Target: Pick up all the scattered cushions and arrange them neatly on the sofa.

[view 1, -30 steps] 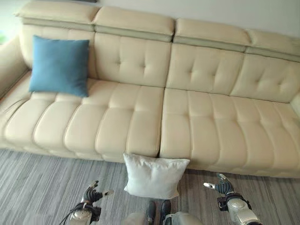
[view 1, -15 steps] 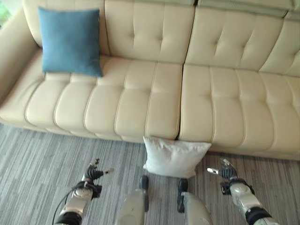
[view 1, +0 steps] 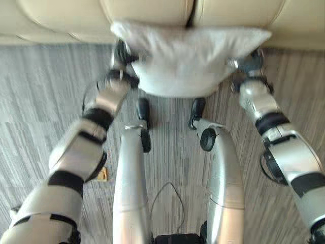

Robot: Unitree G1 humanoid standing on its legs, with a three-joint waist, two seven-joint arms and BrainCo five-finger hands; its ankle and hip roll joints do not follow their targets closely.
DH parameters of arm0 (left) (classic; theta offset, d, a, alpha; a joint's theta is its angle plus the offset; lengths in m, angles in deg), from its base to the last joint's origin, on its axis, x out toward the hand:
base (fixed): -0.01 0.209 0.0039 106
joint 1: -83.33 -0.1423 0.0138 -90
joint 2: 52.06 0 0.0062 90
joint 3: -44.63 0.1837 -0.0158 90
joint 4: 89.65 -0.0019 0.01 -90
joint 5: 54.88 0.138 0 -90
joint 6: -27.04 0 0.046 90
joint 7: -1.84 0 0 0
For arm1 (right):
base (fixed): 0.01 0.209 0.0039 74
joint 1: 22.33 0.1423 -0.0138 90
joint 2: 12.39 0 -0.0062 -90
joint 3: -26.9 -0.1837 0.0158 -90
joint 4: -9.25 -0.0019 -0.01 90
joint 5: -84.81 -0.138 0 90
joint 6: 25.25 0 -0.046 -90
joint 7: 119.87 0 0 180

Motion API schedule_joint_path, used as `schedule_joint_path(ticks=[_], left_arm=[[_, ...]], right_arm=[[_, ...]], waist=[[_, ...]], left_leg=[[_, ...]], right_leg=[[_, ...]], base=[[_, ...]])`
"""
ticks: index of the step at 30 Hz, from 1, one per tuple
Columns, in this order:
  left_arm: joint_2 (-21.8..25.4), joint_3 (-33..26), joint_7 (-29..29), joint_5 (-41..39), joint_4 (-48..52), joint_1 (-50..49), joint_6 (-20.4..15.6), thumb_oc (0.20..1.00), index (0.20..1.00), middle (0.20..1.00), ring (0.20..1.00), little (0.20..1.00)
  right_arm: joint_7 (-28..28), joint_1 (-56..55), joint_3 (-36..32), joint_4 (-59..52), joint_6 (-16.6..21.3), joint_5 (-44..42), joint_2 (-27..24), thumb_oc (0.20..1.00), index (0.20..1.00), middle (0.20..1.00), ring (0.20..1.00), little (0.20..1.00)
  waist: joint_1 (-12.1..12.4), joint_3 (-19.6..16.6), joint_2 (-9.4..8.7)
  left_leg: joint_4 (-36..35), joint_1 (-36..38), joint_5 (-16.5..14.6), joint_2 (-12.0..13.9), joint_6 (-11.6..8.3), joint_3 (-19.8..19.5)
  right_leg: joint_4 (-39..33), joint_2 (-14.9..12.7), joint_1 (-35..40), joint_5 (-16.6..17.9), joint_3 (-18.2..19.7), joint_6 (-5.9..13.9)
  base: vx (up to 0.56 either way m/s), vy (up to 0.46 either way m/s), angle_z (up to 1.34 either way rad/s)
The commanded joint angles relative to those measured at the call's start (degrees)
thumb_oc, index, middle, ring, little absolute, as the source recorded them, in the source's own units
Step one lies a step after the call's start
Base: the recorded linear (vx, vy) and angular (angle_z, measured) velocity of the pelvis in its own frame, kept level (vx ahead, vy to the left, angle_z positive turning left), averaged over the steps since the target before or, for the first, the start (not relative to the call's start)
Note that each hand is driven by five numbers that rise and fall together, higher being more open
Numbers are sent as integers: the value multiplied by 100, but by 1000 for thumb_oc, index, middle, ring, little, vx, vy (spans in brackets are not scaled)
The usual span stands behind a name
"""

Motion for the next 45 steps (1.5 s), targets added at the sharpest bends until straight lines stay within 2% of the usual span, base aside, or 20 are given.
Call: schedule_joint_path(ticks=[1, 2, 5, 12, 13, 14, 19, 20, 21, 27, 29, 31, 33, 35, 36, 38, 41, 43, 45], left_arm=[[-411, -324, 282, 445, 141, -1382, -120, 608, 608, 608, 608, 608], [-458, -334, 357, 433, 204, -1350, -143, 200, 200, 200, 200, 200], [-595, -445, 446, 311, 570, -1457, -245, 200, 200, 200, 200, 200], [-842, -656, 426, 228, 1663, -2189, -469, 200, 200, 200, 200, 200], [-918, -1016, 405, 391, 2866, -3167, -653, 200, 200, 200, 200, 200], [-921, -1021, 406, 398, 2894, -3204, -641, 200, 200, 200, 200, 200], [-1043, -1365, 152, 444, 3949, -4488, -756, 200, 200, 200, 200, 200], [-1045, -1366, 151, 448, 3971, -4520, -747, 200, 200, 200, 200, 200], [-1053, -1463, -29, 482, 4369, -5105, -786, 200, 200, 200, 200, 200], [-912, -1799, -563, 464, 5139, -6772, -838, 200, 200, 200, 200, 200], [-866, -1880, -639, 447, 5253, -6977, -825, 200, 200, 200, 200, 200], [-738, -2090, -912, 370, 5567, -7626, -844, 200, 200, 200, 200, 200], [-672, -2232, -1055, 371, 5699, -7937, -818, 200, 200, 200, 200, 200], [-675, -2259, -1104, 337, 5669, -8051, -790, 200, 200, 200, 200, 200], [-677, -2244, -1134, 299, 5619, -8057, -758, 200, 200, 200, 200, 200], [-682, -2228, -1161, 291, 5594, -8073, -759, 200, 200, 200, 200, 200], [-682, -2240, -1220, 312, 5609, -8183, -728, 200, 200, 200, 200, 200], [-686, -2236, -1242, 316, 5653, -8197, -712, 200, 200, 200, 200, 200], [-697, -2220, -1293, 369, 5696, -8259, -718, 200, 200, 200, 200, 200]], right_arm=[[72, -1359, 226, -325, 359, -254, 690, 200, 200, 200, 200, 200], [88, -1304, 250, -404, 433, -344, 784, 200, 200, 200, 200, 200], [44, -1360, 194, -751, 648, -590, 995, 200, 200, 200, 200, 200], [-141, -1973, 70, -1623, 970, -607, 1147, 200, 200, 200, 200, 200], [-381, -2858, -28, -2771, 1030, -141, 992, 200, 200, 200, 200, 200], [-376, -2895, -23, -2801, 1017, -131, 991, 200, 200, 200, 200, 200], [-880, -4234, -141, -4187, 995, 277, 823, 200, 200, 200, 200, 200], [-881, -4268, -138, -4211, 985, 281, 822, 200, 200, 200, 200, 200], [-1145, -4909, -205, -4675, 975, 321, 746, 200, 200, 200, 200, 200], [-1796, -6506, -511, -5723, 873, 737, 287, 200, 200, 200, 200, 200], [-1860, -6717, -594, -5850, 871, 781, 218, 200, 200, 200, 200, 200], [-2092, -7364, -942, -6283, 879, 941, 15, 200, 200, 200, 200, 200], [-2227, -7647, -1083, -6452, 886, 1003, -64, 200, 200, 200, 200, 200], [-2230, -7771, -1155, -6476, 892, 1028, -80, 200, 200, 200, 200, 200], [-2189, -7868, -1200, -6474, 891, 1052, -107, 200, 200, 200, 200, 200], [-2158, -7891, -1232, -6488, 889, 1070, -136, 200, 200, 200, 200, 200], [-2167, -7940, -1261, -6560, 893, 1055, -175, 200, 200, 200, 200, 200], [-2157, -7935, -1252, -6583, 881, 1042, -190, 200, 200, 200, 200, 200], [-2132, -7944, -1344, -6621, 878, 1052, -209, 200, 200, 200, 200, 200]], waist=[[52, -1174, 108], [63, -1214, 124], [80, -1303, 169], [30, -1498, 172], [9, -1556, 151], [7, -1545, 153], [-17, -1606, 127], [-18, -1591, 130], [-28, -1653, 114], [-72, -1954, 95], [-89, -2023, 95], [-125, -2356, 82], [-137, -2581, 77], [-133, -2641, 53], [-127, -2631, 1], [-123, -2625, -12], [-105, -2621, -58], [-71, -2559, -39], [-56, -2605, -4]], left_leg=[[-963, 946, -161, -410, 225, -48], [-930, 903, -180, -421, 237, -52], [-949, 888, -177, -437, 243, -62], [-1624, 1341, 5, -470, 145, -46], [-2641, 2388, 218, -402, 47, -46], [-2679, 2442, 233, -403, 47, -45], [-3790, 3974, 423, -426, -48, -53], [-3825, 4031, 435, -425, -49, -56], [-4239, 4575, 674, -428, -47, -39], [-5359, 6526, 844, -408, -130, -54], [-5522, 6765, 897, -393, -139, -57], [-5923, 7498, 966, -302, -179, 19], [-6115, 7900, 989, -236, -219, 94], [-6115, 8069, 995, -164, -262, 120], [-5869, 8016, 1044, -49, -324, 118], [-5681, 7936, 1082, -3, -342, 95], [-5204, 7819, 1055, 8, -271, 54], [-4959, 7645, 949, -95, -187, -53], [-5229, 7474, 811, -359, -96, 26]], right_leg=[[-1174, 104, 1431, -437, -9, 355], [-1153, 108, 1388, -447, -12, 346], [-1150, 110, 1357, -467, -33, 334], [-1603, 142, 1688, -344, -93, 392], [-2422, 141, 2633, -121, -168, 558], [-2453, 141, 2683, -109, -170, 559], [-3395, 153, 4113, 59, -309, 683], [-3426, 156, 4169, 69, -314, 683], [-3843, 139, 4729, 286, -430, 669], [-4964, 230, 6720, 405, -593, 795], [-5112, 254, 6956, 453, -624, 808], [-5596, 344, 7752, 503, -640, 862], [-5847, 440, 8160, 486, -626, 864], [-5970, 508, 8414, 443, -636, 816], [-6044, 589, 8597, 366, -688, 729], [-6065, 619, 8634, 367, -704, 689], [-6047, 673, 8720, 344, -663, 620], [-5993, 675, 8694, 310, -630, 598], [-6071, 662, 8711, 249, -655, 639]], base=[[75, -75, -7], [51, -44, -10], [21, -26, -6], [-15, -7, 4], [-87, -1, 4], [-75, -2, 1], [46, -16, 0], [50, -25, 8], [80, -31, 10], [191, -40, 2], [162, -31, 3], [276, -80, 0], [258, -112, 5], [159, -169, 3], [68, -172, 0], [38, -118, 5], [51, -79, 1], [12, -18, -3], [95, 26, -1]])
